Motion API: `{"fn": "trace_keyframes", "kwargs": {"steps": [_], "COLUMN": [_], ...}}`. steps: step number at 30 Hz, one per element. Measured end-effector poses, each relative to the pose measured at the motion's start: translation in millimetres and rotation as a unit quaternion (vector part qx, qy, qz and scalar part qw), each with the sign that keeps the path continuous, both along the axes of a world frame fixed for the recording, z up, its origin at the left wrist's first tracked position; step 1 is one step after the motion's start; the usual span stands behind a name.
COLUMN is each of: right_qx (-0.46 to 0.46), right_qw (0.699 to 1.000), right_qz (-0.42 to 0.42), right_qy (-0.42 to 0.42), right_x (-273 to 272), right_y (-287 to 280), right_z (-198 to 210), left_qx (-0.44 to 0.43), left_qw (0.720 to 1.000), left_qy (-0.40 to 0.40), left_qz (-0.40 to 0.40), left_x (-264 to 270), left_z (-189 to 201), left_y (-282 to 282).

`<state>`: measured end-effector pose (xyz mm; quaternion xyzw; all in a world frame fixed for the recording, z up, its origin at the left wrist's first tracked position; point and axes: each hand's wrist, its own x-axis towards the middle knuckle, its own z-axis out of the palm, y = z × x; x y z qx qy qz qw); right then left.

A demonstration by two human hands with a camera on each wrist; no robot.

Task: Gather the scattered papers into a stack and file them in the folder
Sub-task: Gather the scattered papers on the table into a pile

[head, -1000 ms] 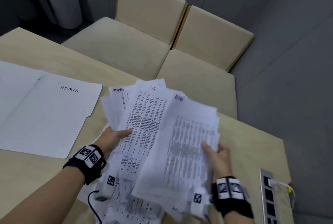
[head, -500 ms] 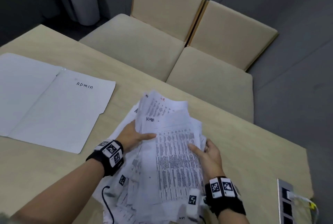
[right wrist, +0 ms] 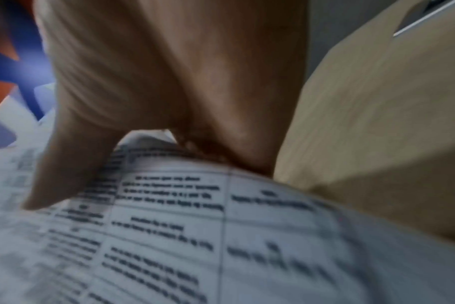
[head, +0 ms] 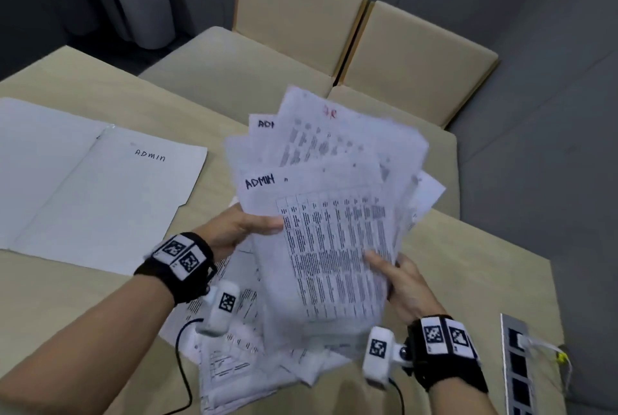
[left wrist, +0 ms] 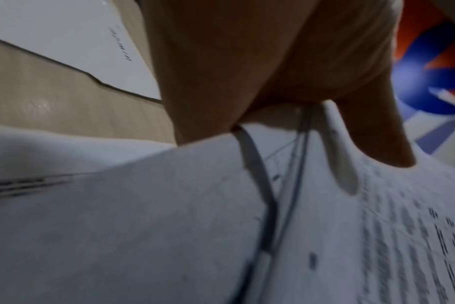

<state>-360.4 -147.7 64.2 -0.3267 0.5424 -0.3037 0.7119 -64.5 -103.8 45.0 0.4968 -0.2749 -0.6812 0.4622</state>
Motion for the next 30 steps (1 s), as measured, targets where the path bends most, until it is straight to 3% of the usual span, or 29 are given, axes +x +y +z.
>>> {"fn": "trace_keyframes", "kwargs": {"steps": [5,12,15,18,24,27,30], "right_qx": [-0.067,-0.300,-0.310,-0.263,-0.270,-0.365,-0.371], "right_qw": [0.993,0.952,0.950,0.965,0.954,0.926,0.927], "right_qz": [0.013,0.011,0.016,0.012,-0.019,-0.014,-0.009], "right_qy": [0.100,0.066,0.024,0.014,0.128,0.097,0.048], "right_x": [10.4,-18.4,-16.7,1.6,19.5,21.6,15.2], "right_y": [8.6,27.8,18.6,10.6,22.0,30.8,34.3], "right_z": [10.3,86.0,87.6,71.3,56.8,79.2,83.6], "left_qx": [0.006,-0.136,-0.179,-0.174,-0.202,-0.227,-0.241], "left_qw": [0.999,0.989,0.981,0.975,0.970,0.961,0.956], "left_qy": [-0.032,-0.005,-0.027,-0.086,-0.133,-0.126,-0.108], "left_qz": [0.000,-0.050,-0.069,-0.109,0.028,0.094,0.126], "left_x": [-12.0,0.9,0.3,-8.7,-17.4,-16.1,-13.8], "left_z": [-8.7,80.2,101.7,96.4,81.5,90.1,93.5], "left_y": [6.2,19.0,16.2,8.8,13.7,19.2,19.3]}}
